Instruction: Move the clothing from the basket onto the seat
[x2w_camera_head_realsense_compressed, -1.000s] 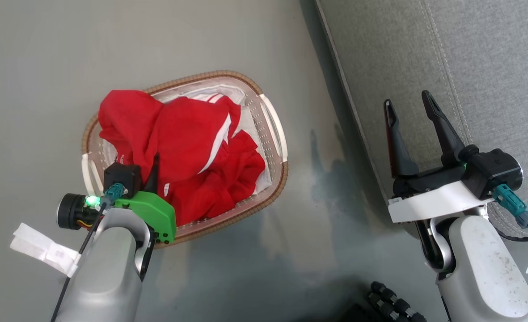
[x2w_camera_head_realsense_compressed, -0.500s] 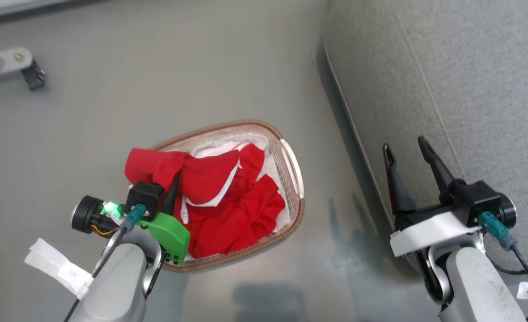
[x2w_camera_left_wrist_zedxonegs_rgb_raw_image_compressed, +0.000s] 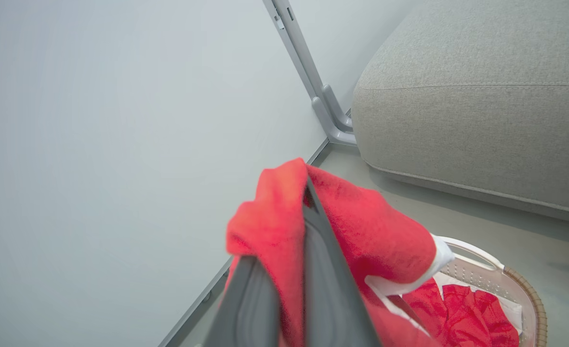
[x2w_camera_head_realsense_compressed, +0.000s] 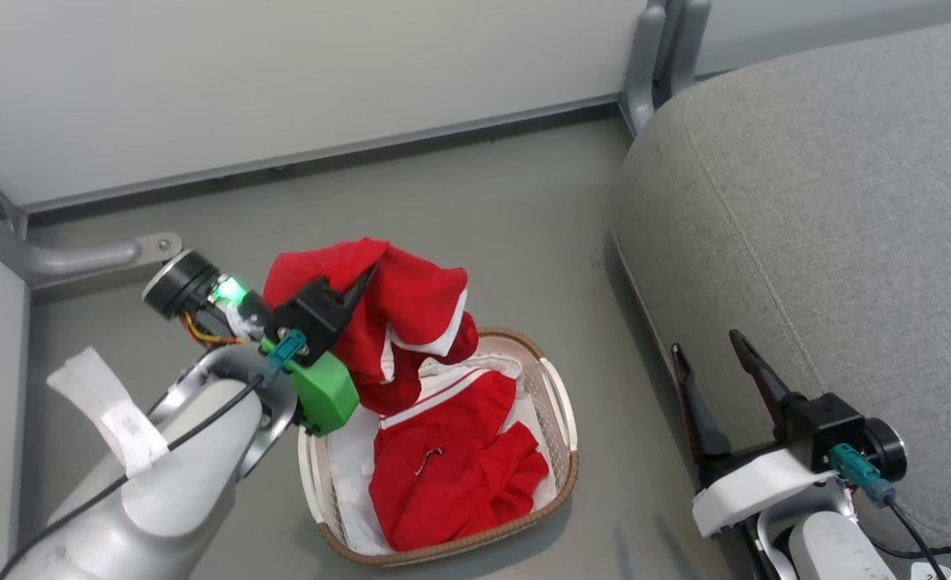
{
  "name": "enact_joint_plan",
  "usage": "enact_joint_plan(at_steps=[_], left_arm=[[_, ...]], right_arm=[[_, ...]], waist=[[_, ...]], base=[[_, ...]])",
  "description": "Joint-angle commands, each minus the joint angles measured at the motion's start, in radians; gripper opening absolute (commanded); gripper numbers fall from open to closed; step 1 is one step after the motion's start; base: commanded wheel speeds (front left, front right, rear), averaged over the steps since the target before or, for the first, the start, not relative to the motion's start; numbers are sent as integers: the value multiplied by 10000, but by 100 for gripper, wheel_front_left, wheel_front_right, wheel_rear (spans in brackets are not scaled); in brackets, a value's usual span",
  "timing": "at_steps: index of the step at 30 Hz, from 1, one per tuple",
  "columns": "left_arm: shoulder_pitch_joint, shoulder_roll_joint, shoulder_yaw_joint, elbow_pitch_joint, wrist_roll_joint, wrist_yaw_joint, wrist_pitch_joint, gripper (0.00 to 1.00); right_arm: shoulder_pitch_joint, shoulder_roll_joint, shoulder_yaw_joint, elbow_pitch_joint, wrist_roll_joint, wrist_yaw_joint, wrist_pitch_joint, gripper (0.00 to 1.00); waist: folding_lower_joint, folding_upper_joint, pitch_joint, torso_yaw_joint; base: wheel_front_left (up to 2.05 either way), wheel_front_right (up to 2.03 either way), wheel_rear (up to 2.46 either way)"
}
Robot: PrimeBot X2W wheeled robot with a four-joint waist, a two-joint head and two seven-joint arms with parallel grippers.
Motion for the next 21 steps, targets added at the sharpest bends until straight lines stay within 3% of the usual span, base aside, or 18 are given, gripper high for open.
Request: enact_joint_plan(at_steps=[1, 8, 21], left_arm=[[-441, 190, -199, -289, -168, -20, 105, 0], [-1874, 596, -759, -1522, -911, -4, 762, 0], [-2575, 155, -1292, -2398, -1329, -1, 954, 0]], right_arm=[[119, -38, 133, 43, -71, -6, -48, 100], [-607, -43, 1210, -32, -131, -6, -48, 100], [-2169, -43, 2501, 1069, -678, -6, -48, 100]], waist=[[0, 0, -974, 356], [0, 0, -1244, 319], [0, 0, -1409, 517]], base=[[0, 0, 0], [0, 0, 0], [0, 0, 0]])
